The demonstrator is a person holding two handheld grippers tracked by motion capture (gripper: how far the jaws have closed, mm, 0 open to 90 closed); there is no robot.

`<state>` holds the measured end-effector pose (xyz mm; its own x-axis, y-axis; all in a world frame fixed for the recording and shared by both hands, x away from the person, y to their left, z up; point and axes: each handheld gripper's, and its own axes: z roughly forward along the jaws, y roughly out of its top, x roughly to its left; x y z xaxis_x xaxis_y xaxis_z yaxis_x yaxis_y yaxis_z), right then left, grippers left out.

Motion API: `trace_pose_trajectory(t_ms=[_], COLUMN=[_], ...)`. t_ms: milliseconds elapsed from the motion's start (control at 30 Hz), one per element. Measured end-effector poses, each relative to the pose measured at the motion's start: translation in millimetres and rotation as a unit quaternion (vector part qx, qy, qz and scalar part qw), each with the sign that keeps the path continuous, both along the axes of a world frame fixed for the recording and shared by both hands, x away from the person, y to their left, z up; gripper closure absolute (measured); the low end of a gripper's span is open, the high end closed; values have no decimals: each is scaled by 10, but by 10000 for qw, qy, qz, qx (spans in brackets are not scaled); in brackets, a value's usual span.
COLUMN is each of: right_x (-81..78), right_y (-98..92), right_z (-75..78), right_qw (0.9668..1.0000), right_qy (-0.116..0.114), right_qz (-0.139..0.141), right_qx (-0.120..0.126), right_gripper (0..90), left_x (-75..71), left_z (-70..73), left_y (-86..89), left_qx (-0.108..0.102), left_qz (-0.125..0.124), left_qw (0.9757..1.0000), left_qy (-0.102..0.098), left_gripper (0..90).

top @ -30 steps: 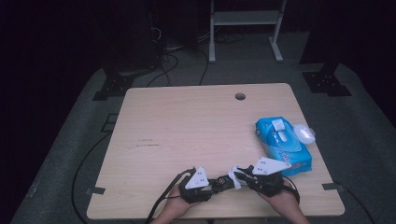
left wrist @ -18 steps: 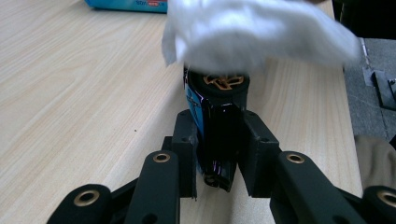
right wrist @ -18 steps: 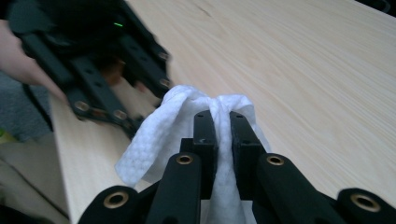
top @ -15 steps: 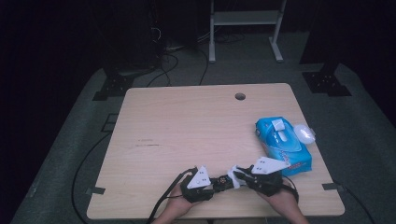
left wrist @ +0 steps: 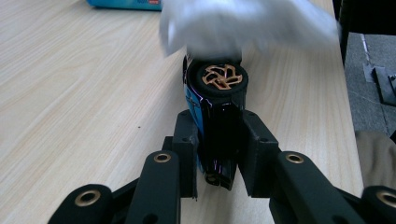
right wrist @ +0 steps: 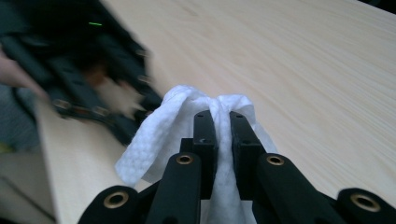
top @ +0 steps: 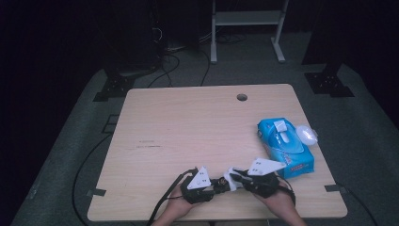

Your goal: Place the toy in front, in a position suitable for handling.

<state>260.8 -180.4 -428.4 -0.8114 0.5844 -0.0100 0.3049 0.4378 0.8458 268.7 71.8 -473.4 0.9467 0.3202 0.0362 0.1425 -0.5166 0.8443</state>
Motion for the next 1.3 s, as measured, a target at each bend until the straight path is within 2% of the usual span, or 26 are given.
trace_pose_trajectory(t_ms=[100, 200, 300, 433, 633, 767, 800, 833, 867, 1033, 1067, 1133, 1200, 1300], right_x=[67, 67, 35, 27, 94, 63, 27, 18, 20, 88, 90, 71, 45, -9], right_y=[-288, -414, -342, -254, -459, -435, -357, -329, -325, -437, -448, -358, -188, 138], right_z=[-9, -19, -25, -20, -46, -53, -37, -32, -29, -54, -49, -14, 17, 17], right_qw=[9989, 9979, 9985, 9993, 9972, 9974, 9981, 9984, 9986, 9972, 9968, 9977, 9987, 9996], right_qy=[68, 70, 34, -33, 63, 68, 12, -69, -48, 127, 152, 62, 36, 44], right_qz=[-444, -623, -525, -360, -736, -685, -564, -534, -500, -713, -732, -576, -325, 126], right_qx=[137, 170, 172, 56, 107, 206, 235, 163, 161, 177, 279, 342, 390, 261], right_gripper=[830, 830, 830, 827, 828, 828, 826, 826, 826, 827, 827, 827, 827, 828], left_x=[9, 11, 15, 21, 33, 40, 43, 44, 46, 52, 60, 64, 59, 45], left_z=[9, 8, 8, 8, 4, 4, 4, 7, 10, 2, 0, -5, -6, -8], left_y=[25, 33, 42, 75, 90, 95, 103, 113, 126, 124, 113, 94, 72, 54], left_qx=[51, 45, 45, 34, 3, -1, -1, 14, 30, -21, -21, -55, -59, -51], left_qz=[-19, -18, -20, -4, -3, -1, 21, 34, 36, 65, 53, 63, 54, 13], left_qw=[10000, 10000, 10000, 10000, 10000, 10000, 10000, 10000, 10000, 10000, 10000, 9999, 10000, 10000], left_qy=[-26, -23, -6, 5, 29, 54, 37, 28, 26, 51, 45, 66, 50, 35], left_gripper=[707, 707, 707, 707, 707, 707, 707, 707, 707, 707, 707, 707, 707, 707])
